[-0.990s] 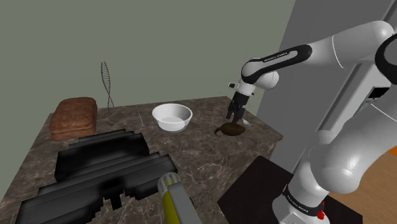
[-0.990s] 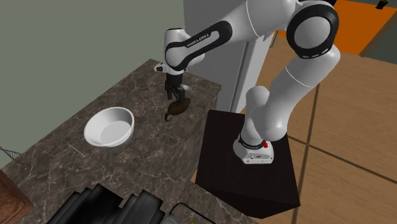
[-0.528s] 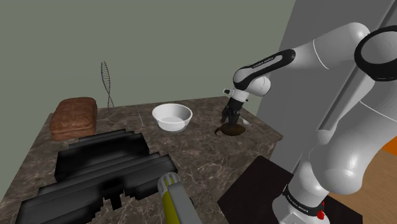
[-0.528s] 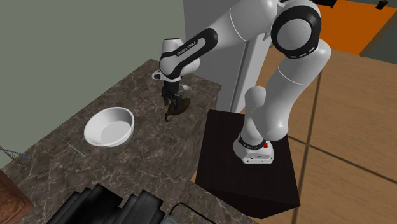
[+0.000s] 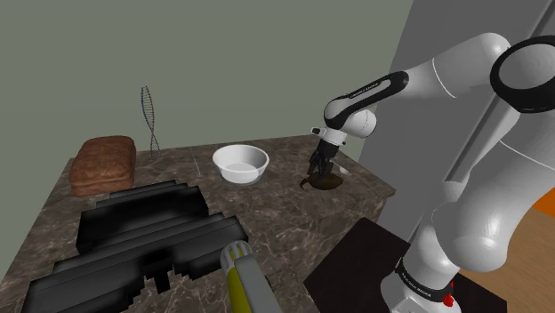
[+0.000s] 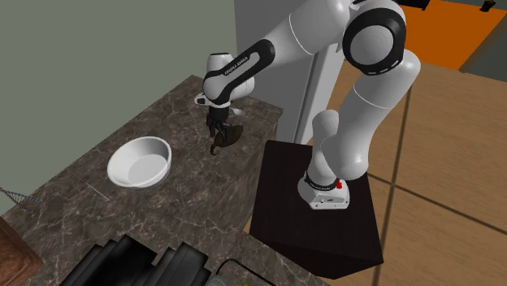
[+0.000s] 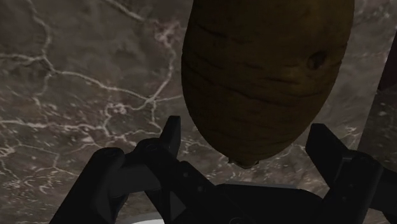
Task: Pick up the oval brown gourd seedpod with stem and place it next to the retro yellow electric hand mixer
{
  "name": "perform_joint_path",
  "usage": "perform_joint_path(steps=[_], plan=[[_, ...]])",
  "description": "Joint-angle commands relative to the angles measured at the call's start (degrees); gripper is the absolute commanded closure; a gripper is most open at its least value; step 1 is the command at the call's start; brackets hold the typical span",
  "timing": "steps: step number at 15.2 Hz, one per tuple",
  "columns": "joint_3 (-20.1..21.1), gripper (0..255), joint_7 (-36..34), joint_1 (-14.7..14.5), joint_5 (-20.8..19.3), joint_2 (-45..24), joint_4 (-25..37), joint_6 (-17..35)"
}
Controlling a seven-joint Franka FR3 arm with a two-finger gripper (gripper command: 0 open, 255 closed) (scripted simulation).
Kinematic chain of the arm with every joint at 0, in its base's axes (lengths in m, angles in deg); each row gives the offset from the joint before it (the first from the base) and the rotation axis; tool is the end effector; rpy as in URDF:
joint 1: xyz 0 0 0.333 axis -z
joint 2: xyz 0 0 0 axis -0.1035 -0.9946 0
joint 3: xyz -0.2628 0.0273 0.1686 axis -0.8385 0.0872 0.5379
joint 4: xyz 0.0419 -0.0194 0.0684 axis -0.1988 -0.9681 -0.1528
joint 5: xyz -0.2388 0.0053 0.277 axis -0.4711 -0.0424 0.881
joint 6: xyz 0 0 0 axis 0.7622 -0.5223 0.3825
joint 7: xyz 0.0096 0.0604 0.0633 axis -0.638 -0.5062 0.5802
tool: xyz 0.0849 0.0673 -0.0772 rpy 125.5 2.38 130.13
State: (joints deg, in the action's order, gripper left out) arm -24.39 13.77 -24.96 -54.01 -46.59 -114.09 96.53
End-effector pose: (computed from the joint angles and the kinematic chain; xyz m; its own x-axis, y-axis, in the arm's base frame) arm 0.4090 -0.0960 0.3236 0.6277 0.7205 0.2947 0.7777 -0.5970 -0.1968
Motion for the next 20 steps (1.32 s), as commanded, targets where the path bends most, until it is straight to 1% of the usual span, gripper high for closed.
perform_joint_path(steps=[1, 2, 11, 20], plan=[[0.0, 0, 0.0, 0.0, 0.0, 0.0, 0.0, 0.0], [0.0, 255, 0.0, 0.0, 0.0, 0.0, 0.0, 0.0], [0.0, 255, 0.0, 0.0, 0.0, 0.0, 0.0, 0.0], [1.7, 255, -5.3, 1.5, -4.6, 5.3, 2.7, -6.4]])
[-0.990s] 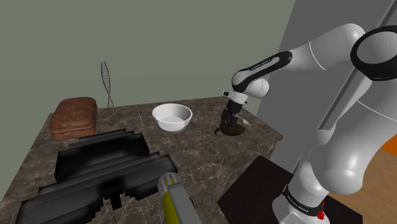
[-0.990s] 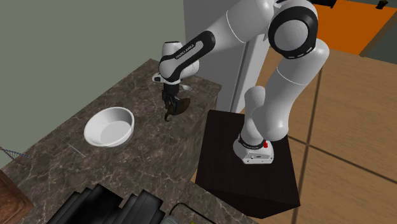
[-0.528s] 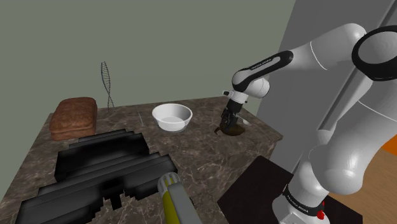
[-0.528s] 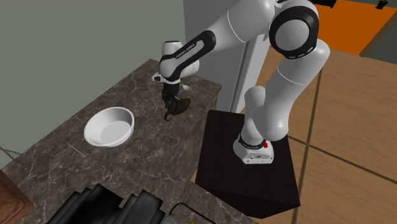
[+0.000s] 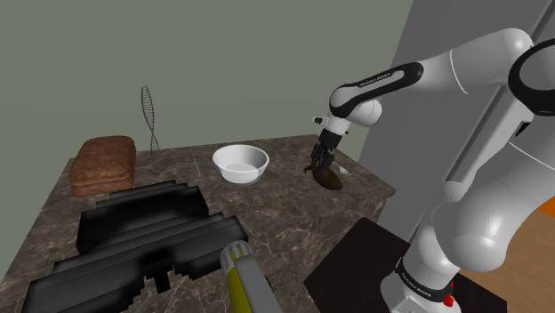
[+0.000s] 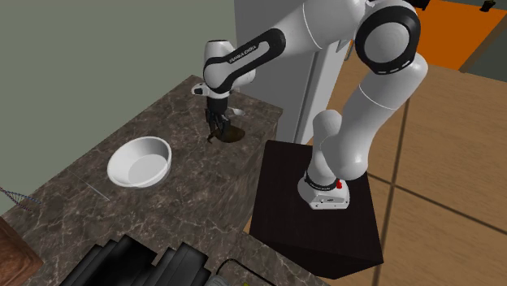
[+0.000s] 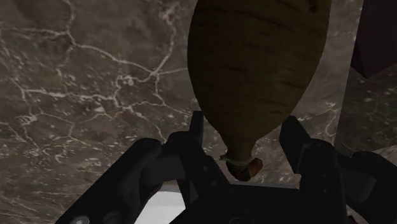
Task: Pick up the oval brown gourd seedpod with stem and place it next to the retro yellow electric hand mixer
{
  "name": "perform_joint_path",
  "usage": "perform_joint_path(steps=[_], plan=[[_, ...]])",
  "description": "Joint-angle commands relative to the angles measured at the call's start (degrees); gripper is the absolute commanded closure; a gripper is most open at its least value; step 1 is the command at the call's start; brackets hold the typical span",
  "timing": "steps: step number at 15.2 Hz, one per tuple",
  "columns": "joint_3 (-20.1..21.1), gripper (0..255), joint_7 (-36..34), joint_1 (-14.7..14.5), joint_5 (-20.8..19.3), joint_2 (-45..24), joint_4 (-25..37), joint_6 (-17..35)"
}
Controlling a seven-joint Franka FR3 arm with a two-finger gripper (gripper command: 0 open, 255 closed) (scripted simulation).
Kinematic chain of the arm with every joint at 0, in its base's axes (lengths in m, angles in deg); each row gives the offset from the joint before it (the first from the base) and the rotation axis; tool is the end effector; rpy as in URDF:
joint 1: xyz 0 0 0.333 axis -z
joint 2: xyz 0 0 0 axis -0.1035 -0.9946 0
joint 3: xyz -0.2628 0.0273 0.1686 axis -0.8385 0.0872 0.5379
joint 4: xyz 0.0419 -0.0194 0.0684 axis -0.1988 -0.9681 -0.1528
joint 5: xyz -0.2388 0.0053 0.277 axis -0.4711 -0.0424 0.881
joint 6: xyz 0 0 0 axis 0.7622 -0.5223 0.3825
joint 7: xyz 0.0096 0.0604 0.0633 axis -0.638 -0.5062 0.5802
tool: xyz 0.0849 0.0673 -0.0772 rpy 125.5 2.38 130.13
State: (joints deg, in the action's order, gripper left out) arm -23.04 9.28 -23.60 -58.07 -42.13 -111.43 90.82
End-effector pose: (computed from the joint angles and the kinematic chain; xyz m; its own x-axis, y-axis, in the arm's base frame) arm 0.4083 -0.0972 0.3631 0.6273 0.7206 0.2952 0.7780 -0.5967 -0.1965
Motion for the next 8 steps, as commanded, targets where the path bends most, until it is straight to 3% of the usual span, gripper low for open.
perform_joint_path(steps=[1, 8], plan=[[0.5, 255, -1.3, 0.3, -1.0, 1.3, 0.5, -1.4], [1.8, 255, -4.3, 1.1, -3.0, 4.3, 3.5, -6.6]])
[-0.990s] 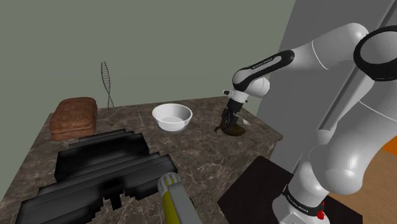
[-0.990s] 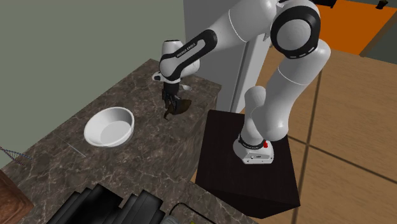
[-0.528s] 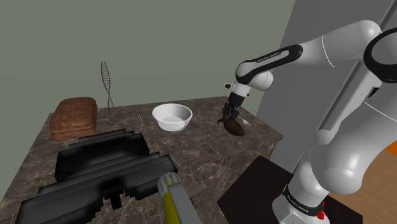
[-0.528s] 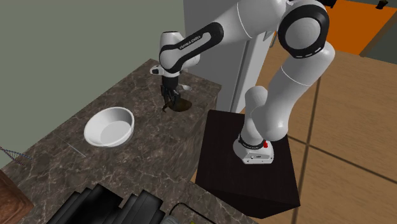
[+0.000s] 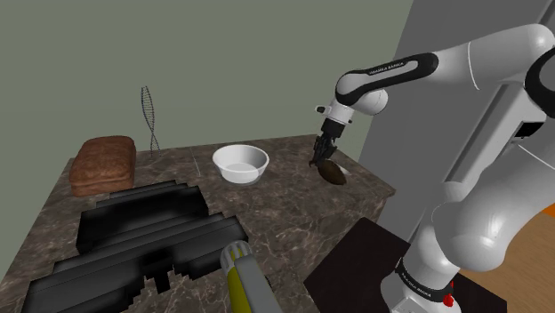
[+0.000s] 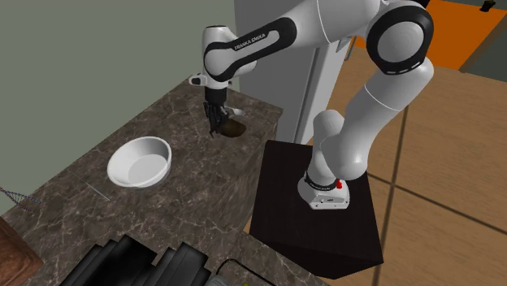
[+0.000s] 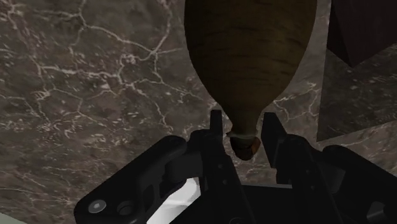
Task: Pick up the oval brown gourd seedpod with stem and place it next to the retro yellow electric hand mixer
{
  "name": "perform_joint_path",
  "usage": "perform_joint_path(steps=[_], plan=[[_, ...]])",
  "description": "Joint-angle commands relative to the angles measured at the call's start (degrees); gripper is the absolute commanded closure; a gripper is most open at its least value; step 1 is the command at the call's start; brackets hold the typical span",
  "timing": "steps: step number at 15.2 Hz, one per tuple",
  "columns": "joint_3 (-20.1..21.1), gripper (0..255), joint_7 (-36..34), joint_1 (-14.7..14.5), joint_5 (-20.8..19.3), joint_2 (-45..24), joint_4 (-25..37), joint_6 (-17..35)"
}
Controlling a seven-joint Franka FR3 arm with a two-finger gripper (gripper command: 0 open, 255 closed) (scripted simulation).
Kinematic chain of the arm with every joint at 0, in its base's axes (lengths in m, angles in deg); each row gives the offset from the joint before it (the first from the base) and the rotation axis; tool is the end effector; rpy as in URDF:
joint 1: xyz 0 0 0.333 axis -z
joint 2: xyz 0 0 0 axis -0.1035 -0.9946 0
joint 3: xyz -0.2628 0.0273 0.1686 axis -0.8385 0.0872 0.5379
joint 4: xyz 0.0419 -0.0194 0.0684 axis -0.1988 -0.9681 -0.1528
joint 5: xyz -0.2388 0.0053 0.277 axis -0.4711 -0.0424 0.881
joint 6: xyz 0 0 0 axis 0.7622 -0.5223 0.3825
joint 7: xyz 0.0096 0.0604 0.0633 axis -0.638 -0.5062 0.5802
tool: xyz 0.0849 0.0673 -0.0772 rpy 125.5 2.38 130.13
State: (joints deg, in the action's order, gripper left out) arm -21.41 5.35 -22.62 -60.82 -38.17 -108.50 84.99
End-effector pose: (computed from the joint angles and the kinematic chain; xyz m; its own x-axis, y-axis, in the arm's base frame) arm 0.4052 -0.0954 0.4028 0.6275 0.7206 0.2947 0.7778 -0.5969 -0.1968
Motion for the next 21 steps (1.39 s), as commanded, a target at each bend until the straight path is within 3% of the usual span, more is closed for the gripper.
perform_joint_path(steps=[1, 21], plan=[[0.3, 255, -0.7, 0.2, -0.5, 0.7, 1.0, -1.5], [2.7, 255, -6.6, 0.6, -2.5, 4.6, 13.0, -16.2]])
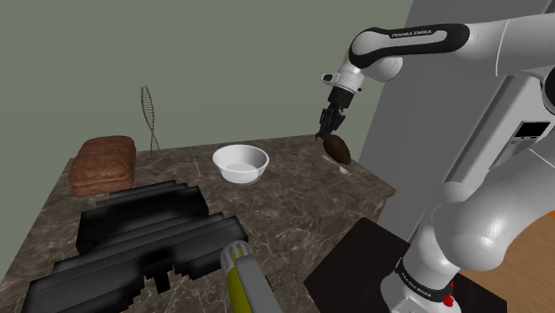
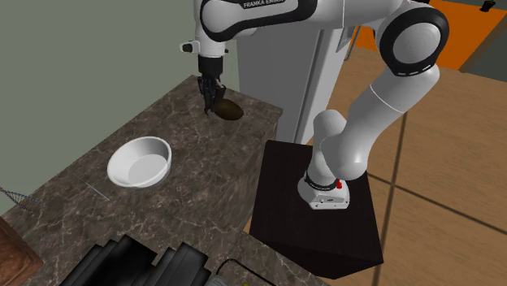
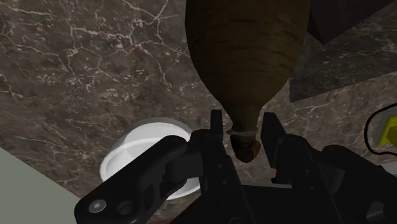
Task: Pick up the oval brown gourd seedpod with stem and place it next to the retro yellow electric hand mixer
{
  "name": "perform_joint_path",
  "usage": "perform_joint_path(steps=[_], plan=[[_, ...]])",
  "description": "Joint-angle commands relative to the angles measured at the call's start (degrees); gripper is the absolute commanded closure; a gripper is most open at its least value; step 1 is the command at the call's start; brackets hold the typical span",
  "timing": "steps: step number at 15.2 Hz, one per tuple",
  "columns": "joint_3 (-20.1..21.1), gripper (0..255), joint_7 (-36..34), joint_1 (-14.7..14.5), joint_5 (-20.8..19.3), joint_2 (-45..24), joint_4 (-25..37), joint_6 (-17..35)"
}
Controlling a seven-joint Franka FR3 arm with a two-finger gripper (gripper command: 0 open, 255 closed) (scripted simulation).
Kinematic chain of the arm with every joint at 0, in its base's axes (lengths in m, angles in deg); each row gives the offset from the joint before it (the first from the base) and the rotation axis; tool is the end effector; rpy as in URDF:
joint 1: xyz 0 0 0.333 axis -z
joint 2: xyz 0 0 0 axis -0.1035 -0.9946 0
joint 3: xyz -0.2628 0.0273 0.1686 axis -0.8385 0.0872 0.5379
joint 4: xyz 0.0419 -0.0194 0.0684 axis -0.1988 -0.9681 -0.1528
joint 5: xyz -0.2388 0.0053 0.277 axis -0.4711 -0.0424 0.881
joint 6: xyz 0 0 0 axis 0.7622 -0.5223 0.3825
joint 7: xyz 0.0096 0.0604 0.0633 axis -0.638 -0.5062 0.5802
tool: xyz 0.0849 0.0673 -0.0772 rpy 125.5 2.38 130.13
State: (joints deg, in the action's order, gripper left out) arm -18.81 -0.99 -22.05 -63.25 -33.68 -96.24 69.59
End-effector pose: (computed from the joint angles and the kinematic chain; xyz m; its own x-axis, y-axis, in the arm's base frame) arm 0.4027 -0.0951 0.5061 0.6277 0.7205 0.2948 0.7777 -0.5970 -0.1967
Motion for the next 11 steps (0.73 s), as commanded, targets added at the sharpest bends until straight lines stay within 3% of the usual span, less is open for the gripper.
perform_joint_path(steps=[1, 11], plan=[[0.2, 255, -0.5, 0.0, -0.1, 0.2, 1.5, -1.5], [0.7, 255, -2.5, -0.5, 0.1, -0.1, 9.3, -8.8]])
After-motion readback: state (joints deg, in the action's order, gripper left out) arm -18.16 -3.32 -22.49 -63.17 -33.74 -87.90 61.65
